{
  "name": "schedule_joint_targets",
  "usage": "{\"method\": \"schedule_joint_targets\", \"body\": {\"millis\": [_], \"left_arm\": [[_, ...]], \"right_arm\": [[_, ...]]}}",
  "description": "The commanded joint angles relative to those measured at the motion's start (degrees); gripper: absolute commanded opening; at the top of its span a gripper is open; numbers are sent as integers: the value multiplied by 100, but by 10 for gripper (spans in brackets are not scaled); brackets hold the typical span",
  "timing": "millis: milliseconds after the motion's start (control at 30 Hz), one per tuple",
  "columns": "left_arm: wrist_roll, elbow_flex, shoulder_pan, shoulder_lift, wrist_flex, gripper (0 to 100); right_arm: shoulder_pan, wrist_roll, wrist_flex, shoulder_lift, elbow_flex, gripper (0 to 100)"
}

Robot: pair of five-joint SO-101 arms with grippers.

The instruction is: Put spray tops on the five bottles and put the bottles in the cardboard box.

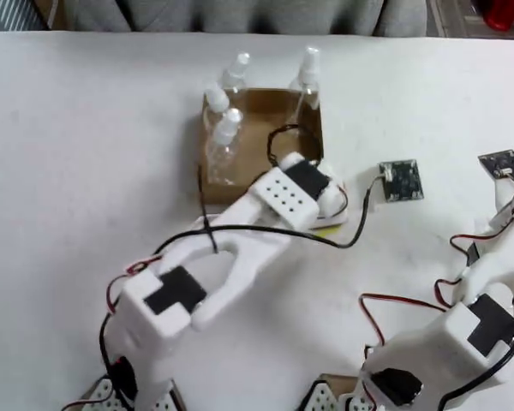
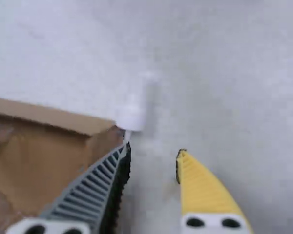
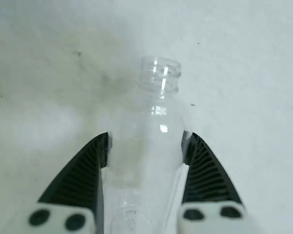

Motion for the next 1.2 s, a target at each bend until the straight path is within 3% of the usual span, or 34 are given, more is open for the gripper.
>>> {"method": "schedule_joint_targets", "body": {"millis": [0, 133, 200, 333, 533, 667, 933, 1167], "left_arm": [[-255, -158, 127, -576, 1116, 21], [-1248, -158, 48, -822, 1574, 20], [-1398, -158, -48, -884, 1495, 24], [-1424, -158, -66, -725, 633, 37], [-1424, -211, -31, 127, -738, 190], [-1424, -334, -31, 655, -1433, 170], [-1424, -1574, -57, 1877, -1380, 151], [-1424, -2699, -198, 2826, -422, 150]], "right_arm": [[84, 62, 66, -22, -299, 16], [48, 62, 66, -22, -290, 16], [40, 62, 66, -22, -273, 16], [31, 62, 66, -22, -273, 16], [31, 62, 66, -22, -264, 16], [31, 62, 66, -22, -264, 16], [31, 62, 66, -13, -255, 16], [40, 70, 66, -13, -255, 16]]}}
